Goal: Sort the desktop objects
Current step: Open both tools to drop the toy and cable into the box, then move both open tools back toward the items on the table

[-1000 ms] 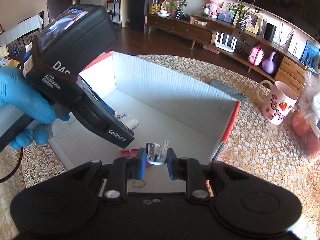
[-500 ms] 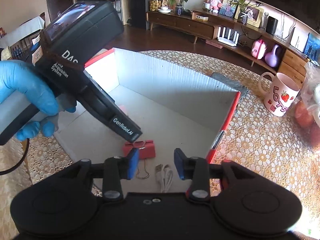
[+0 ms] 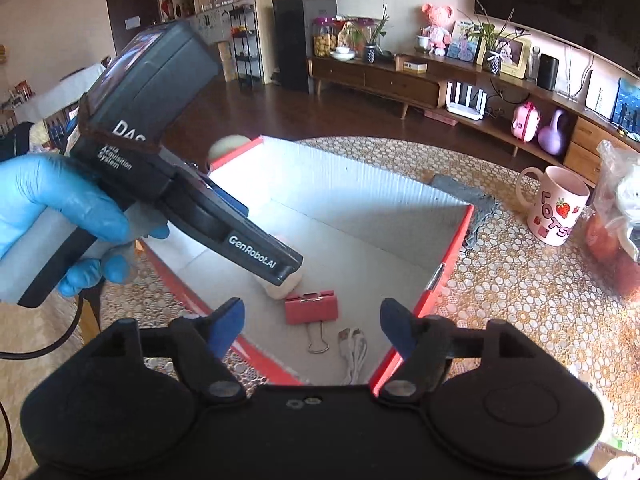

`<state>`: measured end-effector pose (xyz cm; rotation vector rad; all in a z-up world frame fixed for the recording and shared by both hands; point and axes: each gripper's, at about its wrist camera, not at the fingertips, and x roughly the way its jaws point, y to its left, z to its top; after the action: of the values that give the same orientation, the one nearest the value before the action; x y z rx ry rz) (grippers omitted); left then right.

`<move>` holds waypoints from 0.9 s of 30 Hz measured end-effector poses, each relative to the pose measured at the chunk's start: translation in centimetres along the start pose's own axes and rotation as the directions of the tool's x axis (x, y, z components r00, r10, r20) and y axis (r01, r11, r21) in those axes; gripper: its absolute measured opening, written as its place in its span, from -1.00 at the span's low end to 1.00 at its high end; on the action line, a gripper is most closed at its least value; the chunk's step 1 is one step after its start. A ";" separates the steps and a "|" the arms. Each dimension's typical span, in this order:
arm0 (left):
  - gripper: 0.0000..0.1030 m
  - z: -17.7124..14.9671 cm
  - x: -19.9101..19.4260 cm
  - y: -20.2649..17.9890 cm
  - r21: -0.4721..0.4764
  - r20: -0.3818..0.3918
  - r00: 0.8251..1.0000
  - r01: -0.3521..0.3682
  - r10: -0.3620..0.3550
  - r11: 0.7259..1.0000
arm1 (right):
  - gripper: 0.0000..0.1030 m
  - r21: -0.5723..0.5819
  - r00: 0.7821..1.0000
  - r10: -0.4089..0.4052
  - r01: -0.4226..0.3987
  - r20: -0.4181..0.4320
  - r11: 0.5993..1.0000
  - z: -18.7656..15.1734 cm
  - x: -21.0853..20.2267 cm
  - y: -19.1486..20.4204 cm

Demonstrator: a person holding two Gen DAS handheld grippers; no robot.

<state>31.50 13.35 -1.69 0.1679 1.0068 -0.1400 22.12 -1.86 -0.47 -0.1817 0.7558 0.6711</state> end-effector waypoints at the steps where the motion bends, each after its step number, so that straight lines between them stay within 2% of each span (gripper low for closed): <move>1: 0.41 -0.1 -0.4 -0.1 -0.002 0.010 1.000 -0.002 0.002 1.000 | 0.48 0.003 1.000 -0.004 0.004 0.008 1.000 -0.1 -0.3 0.1; 10: 0.41 -2.2 -4.0 -1.8 0.005 0.102 0.994 -0.040 0.039 0.999 | 0.64 0.016 0.998 -0.002 0.000 0.067 1.000 -1.3 -3.8 0.0; 18: 0.41 -4.6 -6.6 -3.4 -0.037 0.167 0.985 -0.044 0.050 0.998 | 0.74 0.027 0.996 -0.002 0.000 0.090 1.000 -3.4 -6.1 0.1; 27: 0.52 -6.9 -8.1 -7.8 -0.038 0.217 0.976 0.027 -0.018 0.999 | 0.79 0.067 0.993 -0.074 0.067 0.096 0.995 -7.1 -9.7 -2.0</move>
<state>20.01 7.42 0.96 0.1009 0.7940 -0.1551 14.10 -10.93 0.85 -0.1160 0.6724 0.5839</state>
